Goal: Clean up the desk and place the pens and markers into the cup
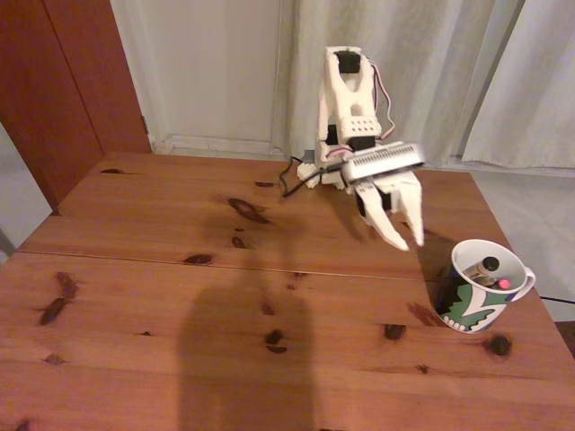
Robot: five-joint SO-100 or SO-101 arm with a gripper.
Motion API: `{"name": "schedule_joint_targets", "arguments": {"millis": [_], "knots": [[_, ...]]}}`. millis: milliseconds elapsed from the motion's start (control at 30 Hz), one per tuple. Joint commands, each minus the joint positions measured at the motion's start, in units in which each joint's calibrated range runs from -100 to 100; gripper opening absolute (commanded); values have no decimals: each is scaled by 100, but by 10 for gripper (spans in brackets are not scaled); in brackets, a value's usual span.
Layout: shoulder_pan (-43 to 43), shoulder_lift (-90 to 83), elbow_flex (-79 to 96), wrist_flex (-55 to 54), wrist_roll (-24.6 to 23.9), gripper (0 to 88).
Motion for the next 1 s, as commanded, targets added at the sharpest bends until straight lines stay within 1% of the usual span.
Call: {"name": "schedule_joint_targets", "arguments": {"millis": [0, 200, 400, 433, 600, 967], "knots": [[59, -1044, 730, -85, 53, 59], [123, -2252, 2380, -85, 220, 59], [316, -3617, 3949, -68, 220, 59], [340, -3816, 4012, 104, 215, 59], [582, -4734, 3994, 1911, 231, 59], [871, -6612, 4084, 6005, 713, 59]]}}
